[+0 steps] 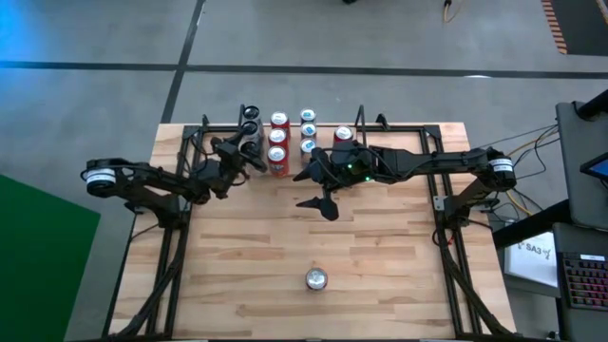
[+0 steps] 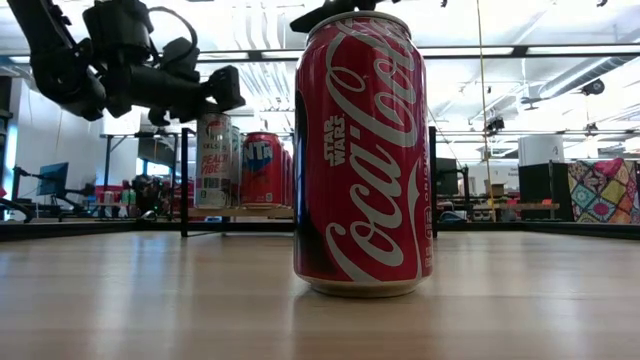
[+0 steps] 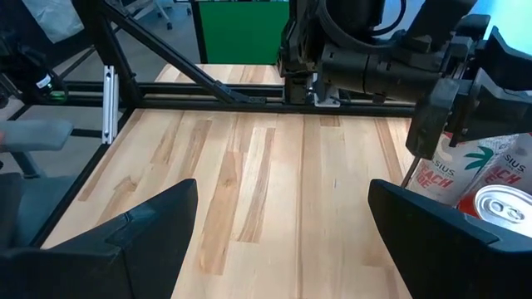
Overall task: Place canned beverage on shelf
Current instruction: Put the white soda can on the shelf aligned with the other white soda cans
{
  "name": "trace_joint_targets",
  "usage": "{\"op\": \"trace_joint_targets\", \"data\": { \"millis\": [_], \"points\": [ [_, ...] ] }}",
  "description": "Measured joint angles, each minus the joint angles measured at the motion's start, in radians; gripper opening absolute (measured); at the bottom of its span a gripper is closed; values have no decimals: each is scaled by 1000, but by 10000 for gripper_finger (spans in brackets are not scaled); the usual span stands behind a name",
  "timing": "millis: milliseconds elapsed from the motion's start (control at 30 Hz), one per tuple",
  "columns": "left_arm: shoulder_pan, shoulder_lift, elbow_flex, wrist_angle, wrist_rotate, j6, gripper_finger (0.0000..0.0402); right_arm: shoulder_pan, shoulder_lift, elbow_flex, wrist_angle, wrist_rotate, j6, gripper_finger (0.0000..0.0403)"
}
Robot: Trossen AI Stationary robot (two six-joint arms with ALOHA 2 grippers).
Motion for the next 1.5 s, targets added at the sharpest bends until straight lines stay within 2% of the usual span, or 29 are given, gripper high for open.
{"op": "trace_joint_targets", "data": {
  "millis": [433,633,833,900,967,1067,1233,1367,1500],
  "points": [
    [-2,-105,0,-1,1,100,272,0,0,1,6,0,-3,343],
    [-47,-192,0,-23,0,188,272,0,0,4,7,0,-1,343],
    [-170,-298,2,-149,-4,281,272,8,-3,4,-8,0,23,343],
    [-257,-346,2,-243,-43,329,271,7,-10,6,-37,-1,55,343],
    [-353,-387,2,-351,-127,384,265,7,-23,6,-68,0,74,343],
    [-488,-444,2,-496,-226,443,248,7,-35,6,-99,0,89,343],
    [-649,-512,2,-686,-274,448,204,7,-39,4,-144,0,89,343],
    [-675,-535,2,-873,-294,330,148,7,-38,4,-161,0,99,343],
    [-649,-529,2,-1045,-294,215,70,7,-30,2,-165,0,105,343]
  ]
}}
